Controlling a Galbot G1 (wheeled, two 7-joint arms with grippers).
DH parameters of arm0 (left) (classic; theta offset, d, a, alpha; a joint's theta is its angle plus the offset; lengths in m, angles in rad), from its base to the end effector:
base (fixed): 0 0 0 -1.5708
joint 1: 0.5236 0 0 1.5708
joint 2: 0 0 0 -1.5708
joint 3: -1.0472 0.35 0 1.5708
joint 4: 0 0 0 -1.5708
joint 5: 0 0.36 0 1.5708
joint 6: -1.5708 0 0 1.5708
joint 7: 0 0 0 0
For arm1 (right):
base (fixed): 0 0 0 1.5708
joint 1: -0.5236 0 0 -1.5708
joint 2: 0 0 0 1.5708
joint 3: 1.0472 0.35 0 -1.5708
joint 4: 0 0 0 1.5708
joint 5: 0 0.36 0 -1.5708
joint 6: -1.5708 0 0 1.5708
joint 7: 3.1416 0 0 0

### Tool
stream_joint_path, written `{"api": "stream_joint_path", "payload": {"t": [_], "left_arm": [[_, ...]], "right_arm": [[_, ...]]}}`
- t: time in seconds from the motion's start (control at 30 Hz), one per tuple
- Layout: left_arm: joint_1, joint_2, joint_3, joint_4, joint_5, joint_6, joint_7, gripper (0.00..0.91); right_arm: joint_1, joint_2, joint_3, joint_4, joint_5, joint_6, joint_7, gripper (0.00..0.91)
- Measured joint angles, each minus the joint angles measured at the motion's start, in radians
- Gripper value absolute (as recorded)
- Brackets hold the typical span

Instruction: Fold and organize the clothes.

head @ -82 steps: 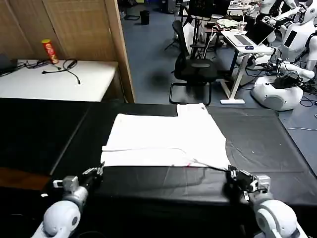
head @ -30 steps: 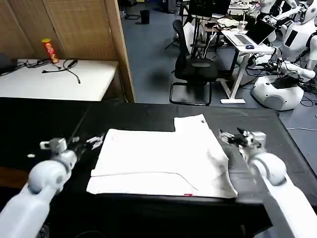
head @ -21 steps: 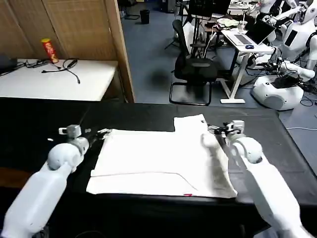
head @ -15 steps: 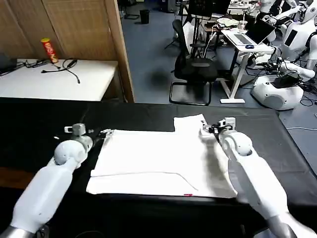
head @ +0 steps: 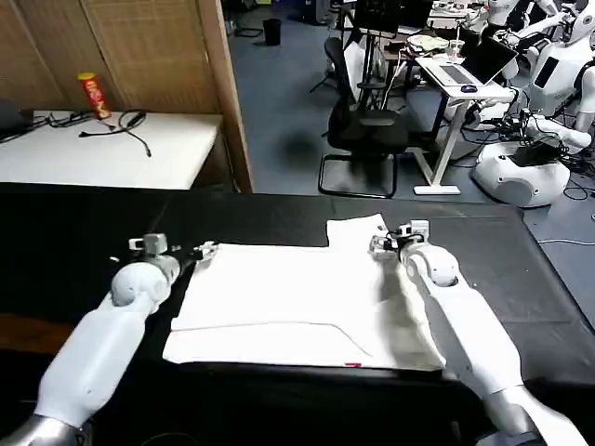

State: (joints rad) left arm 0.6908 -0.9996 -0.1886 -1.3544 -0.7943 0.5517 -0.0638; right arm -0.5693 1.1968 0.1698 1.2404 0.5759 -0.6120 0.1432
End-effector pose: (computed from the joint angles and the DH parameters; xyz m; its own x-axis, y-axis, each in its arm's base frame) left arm 0.4584 0.1338 -0.2796 -0.8314 0.1498 0.5352 0.0977 0.9874 -0.1247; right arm 0.5033 -0.0607 -0.2772 -0.8312 -0.0673 0.5519 -0.0710 0.9974 0.0147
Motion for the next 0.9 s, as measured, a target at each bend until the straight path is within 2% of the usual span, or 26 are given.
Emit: {"api": "stream_joint_path", "payload": {"t": [0.17,0.4,0.67,0.9], "left_arm": [[0.0,0.001,0.004,-0.008,0.007,0.001,0.005,0.117],[-0.001,0.001,-0.003,-0.017,0.013,-0.01,0.004,0.068],[0.024,0.048,-0.025,-0.094,0.011,-0.026,-0.005,0.068],[0.108,0.119,-0.069,-0.243,0.003,-0.023,-0.011,0.068]], "right_arm": [[-0.006,0.002,0.005,0.005,-0.001,0.007,0.0,0.0],[-0.033,-0.02,0.029,0.047,-0.03,0.061,-0.023,0.0],[-0.1,-0.097,0.066,0.208,-0.006,0.072,-0.051,0.0],[-0.216,-0.205,0.093,0.405,0.022,0.022,-0.037,0.0]]}}
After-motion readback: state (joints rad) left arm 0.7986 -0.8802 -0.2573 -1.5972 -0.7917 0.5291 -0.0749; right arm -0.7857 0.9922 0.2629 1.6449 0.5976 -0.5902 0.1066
